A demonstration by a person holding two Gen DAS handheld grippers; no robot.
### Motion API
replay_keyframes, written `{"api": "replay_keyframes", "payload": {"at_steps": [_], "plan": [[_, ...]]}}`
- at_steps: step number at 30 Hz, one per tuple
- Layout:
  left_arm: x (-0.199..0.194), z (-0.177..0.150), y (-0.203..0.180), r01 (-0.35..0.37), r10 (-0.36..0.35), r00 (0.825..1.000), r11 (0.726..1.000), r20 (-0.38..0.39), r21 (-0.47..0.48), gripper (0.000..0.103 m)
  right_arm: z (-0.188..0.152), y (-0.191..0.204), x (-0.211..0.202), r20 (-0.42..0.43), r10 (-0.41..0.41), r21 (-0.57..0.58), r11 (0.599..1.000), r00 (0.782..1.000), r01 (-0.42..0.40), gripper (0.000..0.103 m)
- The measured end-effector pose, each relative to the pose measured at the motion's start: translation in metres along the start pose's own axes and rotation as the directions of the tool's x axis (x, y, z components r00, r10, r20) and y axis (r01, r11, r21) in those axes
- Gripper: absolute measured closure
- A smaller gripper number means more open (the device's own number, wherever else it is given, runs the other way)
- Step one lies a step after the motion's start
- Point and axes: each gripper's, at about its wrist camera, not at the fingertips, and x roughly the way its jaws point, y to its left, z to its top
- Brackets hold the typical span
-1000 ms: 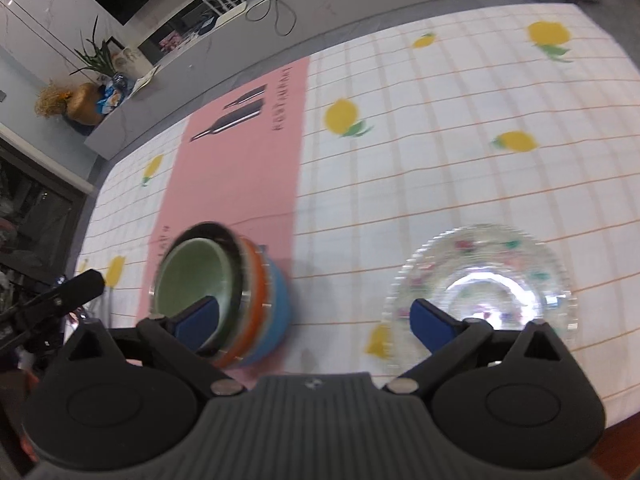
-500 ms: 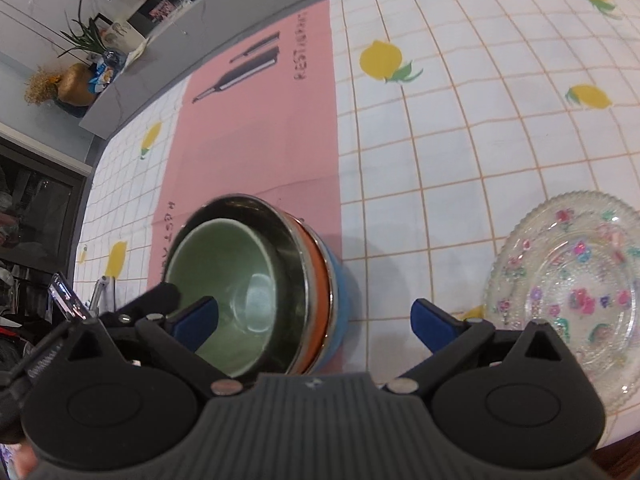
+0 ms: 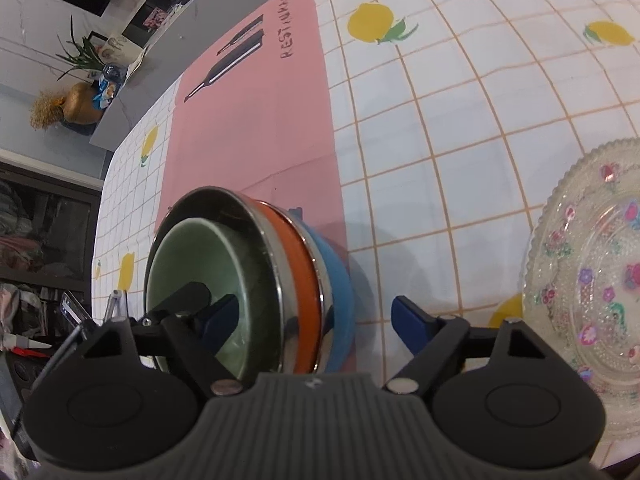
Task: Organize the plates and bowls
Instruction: 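Move both grippers to the bowl stack rim and close them on it, then lift the bowl stack with both grippers and carry it over the plates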
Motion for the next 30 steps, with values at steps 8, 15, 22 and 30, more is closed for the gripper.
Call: {"api": "replay_keyframes", "payload": {"at_steps": [8, 15, 22, 30], "plan": [[0.015, -0.003, 0.013, 0.012, -0.015, 0.999, 0.998, -0.049, -0.065, 0.033, 0.0, -0.013, 0.011, -0.016, 0.035, 0.064, 0.997, 0.999, -0.034, 0.033], [0.014, -0.006, 0.019, 0.056, -0.059, 0.998, 0.993, -0.032, -0.099, 0.043, 0.0, -0.021, 0.016, -0.028, 0.118, 0.103, 0.988, 0.993, -0.114, 0.039], [0.013, -0.007, 0.013, 0.042, -0.044, 0.999, 0.996, -0.032, -0.077, 0.043, -0.001, -0.018, 0.014, -0.009, 0.132, 0.089, 0.987, 0.991, -0.131, 0.047], [0.009, -0.009, 0.003, 0.022, -0.023, 1.0, 0.998, -0.019, -0.058, 0.043, -0.002, -0.016, 0.015, -0.01, 0.134, 0.071, 0.989, 0.991, -0.132, 0.048]]}}
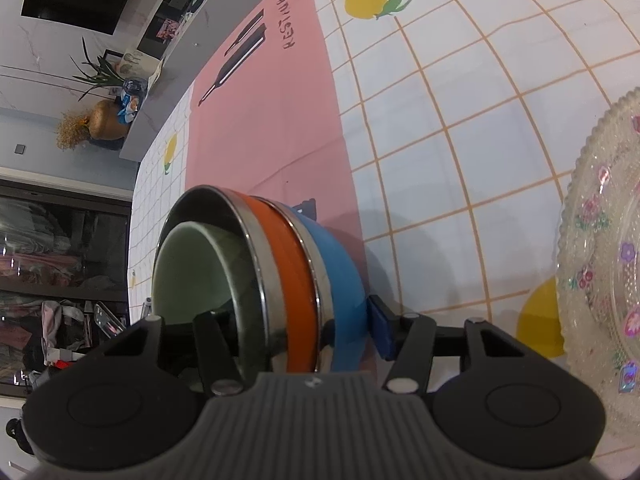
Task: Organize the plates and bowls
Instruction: 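Lift the bowl stack with both grippers and carry it over the plates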
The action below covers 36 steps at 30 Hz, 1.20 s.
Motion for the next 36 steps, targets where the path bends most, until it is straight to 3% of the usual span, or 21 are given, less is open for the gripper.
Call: {"api": "replay_keyframes", "payload": {"at_steps": [18, 36], "plan": [[-0.012, -0.024, -0.056, 0.001, -0.001, 1.0, 0.997, -0.005, 0.078, 0.043, -0.007, -0.005, -0.056, 0.045, 0.045, 0.003, 0.999, 0.998, -0.046, 0.048], [0.04, -0.069, -0.147, 0.093, -0.073, 0.991, 0.977, -0.11, 0.193, 0.043, -0.003, -0.062, -0.171, 0.199, 0.027, 0.064, 0.997, 0.98, -0.041, 0.048]]}}
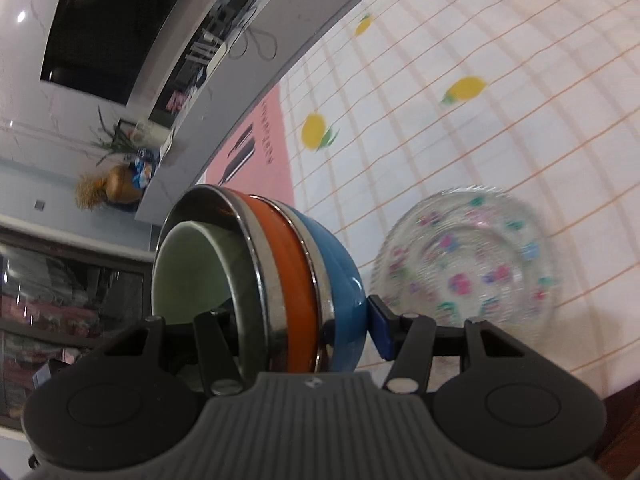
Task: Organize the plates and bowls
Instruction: 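Lift the bowl stack with both grippers and carry it over the plates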
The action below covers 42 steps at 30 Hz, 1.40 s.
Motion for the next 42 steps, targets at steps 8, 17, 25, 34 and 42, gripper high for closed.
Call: {"api": "replay_keyframes", "payload": {"at_steps": [8, 17, 25, 34, 42], "plan": [[0.037, -0.014, -0.013, -0.005, 0.005, 0.997, 1.0, -0.076, 0.009, 0.043, 0.009, -0.037, -0.025, 0.026, -0.03, 0.052, 0.998, 0.999, 0.028, 0.048], [0.061, -0.022, -0.005, -0.04, 0.038, 0.991, 0.999, -0.131, -0.019, 0.043, 0.013, -0.071, -0.014, -0.012, -0.053, 0.107, 0.993, 0.999, 0.054, 0.048], [0.066, -0.025, 0.003, -0.068, 0.063, 0.988, 0.997, -0.138, -0.033, 0.043, 0.017, -0.082, -0.001, -0.046, -0.049, 0.114, 0.992, 0.998, 0.054, 0.048], [0.065, -0.028, 0.007, -0.054, 0.051, 0.991, 0.998, -0.123, -0.019, 0.044, 0.017, -0.085, 0.004, -0.05, -0.053, 0.099, 0.993, 0.997, 0.058, 0.048], [0.061, -0.029, 0.004, -0.071, 0.071, 0.991, 0.997, -0.115, 0.006, 0.044, 0.018, -0.082, 0.004, -0.057, -0.062, 0.074, 0.995, 0.996, 0.067, 0.048]]}}
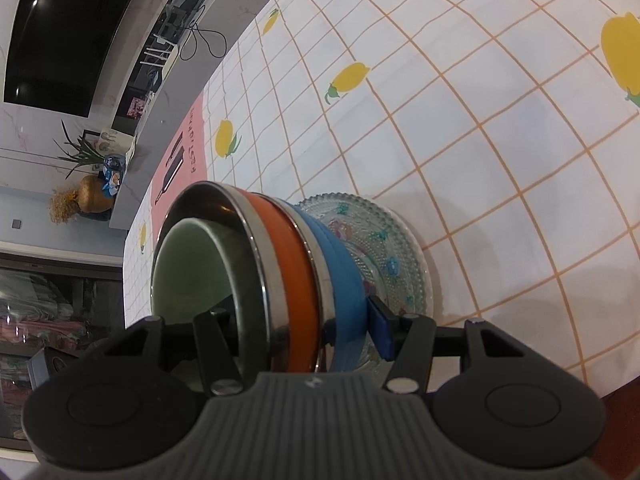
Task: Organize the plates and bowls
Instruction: 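Lift the bowl stack with both grippers and carry it over the plates, then lower the bowl stack onto the plates and open both grippers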
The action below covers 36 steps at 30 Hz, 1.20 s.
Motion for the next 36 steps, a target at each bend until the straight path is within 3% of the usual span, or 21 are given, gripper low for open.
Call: {"api": "replay_keyframes", "payload": {"at_steps": [3, 6, 9, 11, 13, 20, 23, 26, 30, 33, 36], "plan": [[-0.005, 0.002, -0.007, -0.027, 0.027, 0.999, 0.999, 0.018, 0.032, 0.045, 0.0, 0.006, 0.001, -0.004, -0.013, -0.019, 1.0, 1.0, 0.013, 0.044], [-0.009, 0.002, -0.013, -0.043, 0.041, 0.999, 0.997, 0.034, 0.065, 0.038, 0.0, 0.012, 0.003, -0.003, -0.034, -0.035, 0.999, 0.999, 0.034, 0.041], [-0.014, 0.001, -0.017, -0.048, 0.043, 0.997, 0.995, 0.058, 0.087, 0.031, 0.0, 0.018, -0.004, 0.028, -0.041, -0.053, 0.998, 0.999, 0.043, 0.033], [-0.016, 0.001, -0.019, -0.058, 0.052, 0.997, 0.994, 0.062, 0.096, 0.031, 0.001, 0.023, -0.01, 0.056, -0.037, -0.076, 0.996, 0.998, 0.041, 0.021], [-0.018, 0.0, -0.023, -0.074, 0.066, 0.995, 0.99, 0.075, 0.117, 0.029, 0.001, 0.028, -0.015, 0.07, -0.034, -0.094, 0.995, 0.997, 0.041, 0.02], [-0.047, -0.002, -0.043, -0.151, 0.109, 0.978, 0.956, 0.176, 0.251, 0.029, -0.005, 0.054, -0.031, 0.183, -0.164, -0.222, 0.954, 0.969, 0.203, 0.019], [-0.066, -0.004, -0.058, -0.21, 0.129, 0.959, 0.922, 0.252, 0.325, 0.028, -0.009, 0.068, -0.043, 0.239, -0.176, -0.278, 0.93, 0.955, 0.241, 0.017], [-0.087, -0.011, -0.076, -0.278, 0.142, 0.933, 0.867, 0.33, 0.414, 0.028, -0.014, 0.086, -0.058, 0.309, -0.174, -0.341, 0.898, 0.935, 0.279, 0.013], [-0.117, -0.027, -0.099, -0.364, 0.119, 0.884, 0.781, 0.452, 0.507, 0.025, -0.026, 0.107, -0.079, 0.392, -0.154, -0.415, 0.85, 0.907, 0.324, 0.011], [-0.137, -0.042, -0.114, -0.427, 0.087, 0.844, 0.707, 0.53, 0.563, 0.022, -0.033, 0.119, -0.093, 0.408, -0.125, -0.44, 0.841, 0.904, 0.315, 0.01], [-0.151, -0.055, -0.122, -0.466, 0.055, 0.814, 0.657, 0.578, 0.593, 0.016, -0.044, 0.131, -0.107, 0.448, -0.103, -0.467, 0.82, 0.888, 0.331, 0.008]]}}
